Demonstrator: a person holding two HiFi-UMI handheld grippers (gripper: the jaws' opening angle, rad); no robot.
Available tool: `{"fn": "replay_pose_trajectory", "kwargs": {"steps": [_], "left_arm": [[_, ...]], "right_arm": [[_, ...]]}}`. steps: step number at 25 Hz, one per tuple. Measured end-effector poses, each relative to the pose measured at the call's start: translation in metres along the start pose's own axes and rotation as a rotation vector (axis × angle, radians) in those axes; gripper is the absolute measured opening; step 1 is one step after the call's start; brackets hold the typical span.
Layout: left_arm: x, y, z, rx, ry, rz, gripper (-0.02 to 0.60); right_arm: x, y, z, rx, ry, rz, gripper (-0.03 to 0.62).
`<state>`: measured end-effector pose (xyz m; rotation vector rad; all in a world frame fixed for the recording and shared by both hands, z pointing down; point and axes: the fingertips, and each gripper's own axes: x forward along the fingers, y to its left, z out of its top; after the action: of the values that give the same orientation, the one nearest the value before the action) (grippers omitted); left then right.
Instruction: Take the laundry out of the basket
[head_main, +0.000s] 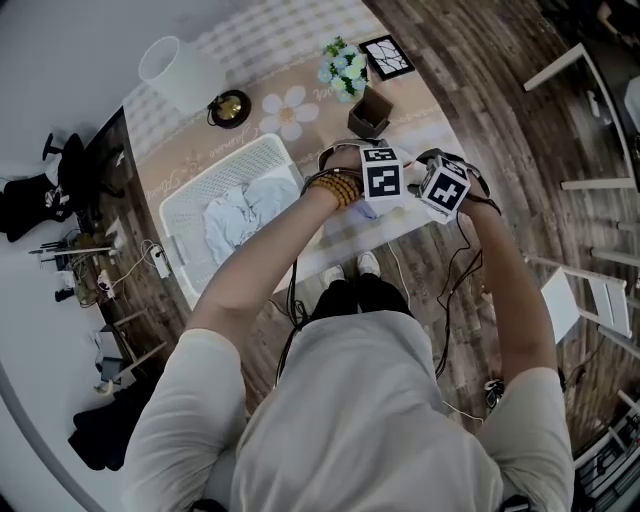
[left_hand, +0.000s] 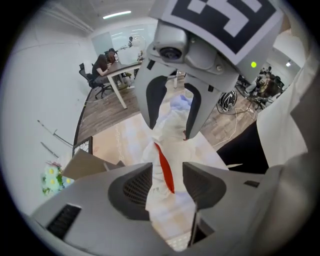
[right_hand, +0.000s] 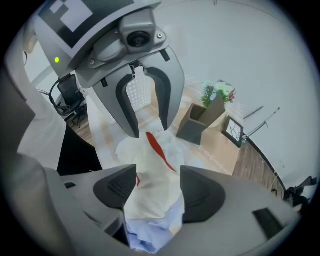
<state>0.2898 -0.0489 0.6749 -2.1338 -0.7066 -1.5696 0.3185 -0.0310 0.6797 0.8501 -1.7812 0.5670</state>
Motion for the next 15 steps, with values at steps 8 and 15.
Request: {"fn": "replay_pose_trajectory", "kwargs": {"steps": [8, 15], "left_arm": [[-0.08, 0.006, -0.001, -0.241, -0.277, 0.11, 0.15], [-0.182, 0.0, -0.036, -0.482, -0.598, 0.321, 0.008]], "right_arm": [[-0.056, -0.005, 0.051, 0.066, -0.182, -0.082, 0.292], [-0.119, 0.005, 0.132, 0.17, -0.484, -0.168, 0.191]]}}
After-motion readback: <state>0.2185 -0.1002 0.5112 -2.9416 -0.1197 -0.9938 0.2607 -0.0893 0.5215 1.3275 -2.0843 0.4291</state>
